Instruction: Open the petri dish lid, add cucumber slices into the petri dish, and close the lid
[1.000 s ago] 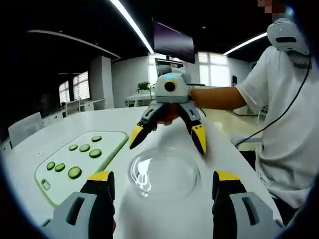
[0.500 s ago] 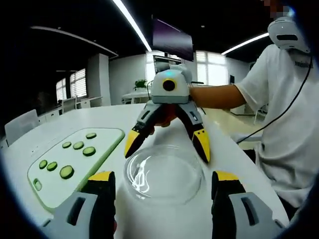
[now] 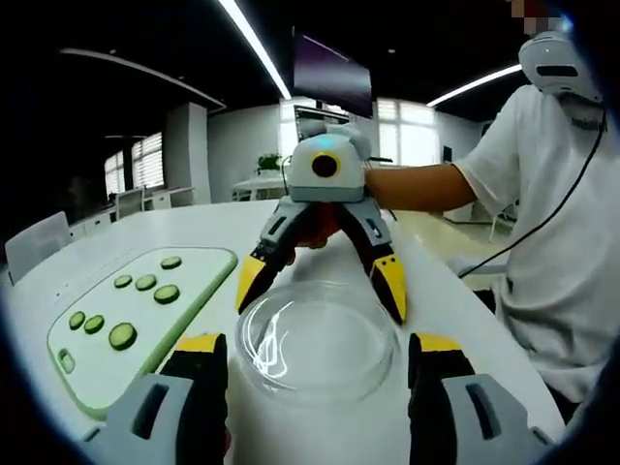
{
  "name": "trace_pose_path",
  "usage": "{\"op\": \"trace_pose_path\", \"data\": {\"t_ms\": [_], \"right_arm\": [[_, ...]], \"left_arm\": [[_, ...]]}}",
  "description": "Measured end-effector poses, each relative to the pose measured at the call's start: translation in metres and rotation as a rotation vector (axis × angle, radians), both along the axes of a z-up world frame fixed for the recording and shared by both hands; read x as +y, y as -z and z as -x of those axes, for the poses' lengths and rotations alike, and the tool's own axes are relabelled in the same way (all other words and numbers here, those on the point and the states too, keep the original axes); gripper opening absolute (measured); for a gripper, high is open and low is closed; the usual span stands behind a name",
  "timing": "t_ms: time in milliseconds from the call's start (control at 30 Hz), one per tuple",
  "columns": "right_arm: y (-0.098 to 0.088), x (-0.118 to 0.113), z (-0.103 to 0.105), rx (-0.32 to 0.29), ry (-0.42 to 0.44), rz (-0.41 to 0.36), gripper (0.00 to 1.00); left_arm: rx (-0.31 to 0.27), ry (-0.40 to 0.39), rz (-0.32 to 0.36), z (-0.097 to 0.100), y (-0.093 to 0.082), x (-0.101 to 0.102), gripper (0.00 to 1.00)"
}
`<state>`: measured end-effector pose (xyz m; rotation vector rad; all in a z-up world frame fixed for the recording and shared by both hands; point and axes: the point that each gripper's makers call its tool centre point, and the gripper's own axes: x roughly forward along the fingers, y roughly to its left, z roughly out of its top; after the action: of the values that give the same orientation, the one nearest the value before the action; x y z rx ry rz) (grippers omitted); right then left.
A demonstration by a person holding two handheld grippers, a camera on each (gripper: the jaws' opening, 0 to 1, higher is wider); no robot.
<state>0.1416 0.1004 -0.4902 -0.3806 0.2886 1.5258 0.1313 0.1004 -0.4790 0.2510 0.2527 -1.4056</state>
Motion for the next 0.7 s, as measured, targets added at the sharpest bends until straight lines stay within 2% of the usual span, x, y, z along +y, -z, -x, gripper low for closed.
{"op": "trace_pose_path", "data": {"t_ms": [700], "right_arm": [[-0.0027,0.0078,-0.0003,-0.015,-0.003,-0.002,0.68]], "left_arm": [[-0.01,-0.014,-0.023,-0.0027,0.0066,-0.0015,0.67]]}}
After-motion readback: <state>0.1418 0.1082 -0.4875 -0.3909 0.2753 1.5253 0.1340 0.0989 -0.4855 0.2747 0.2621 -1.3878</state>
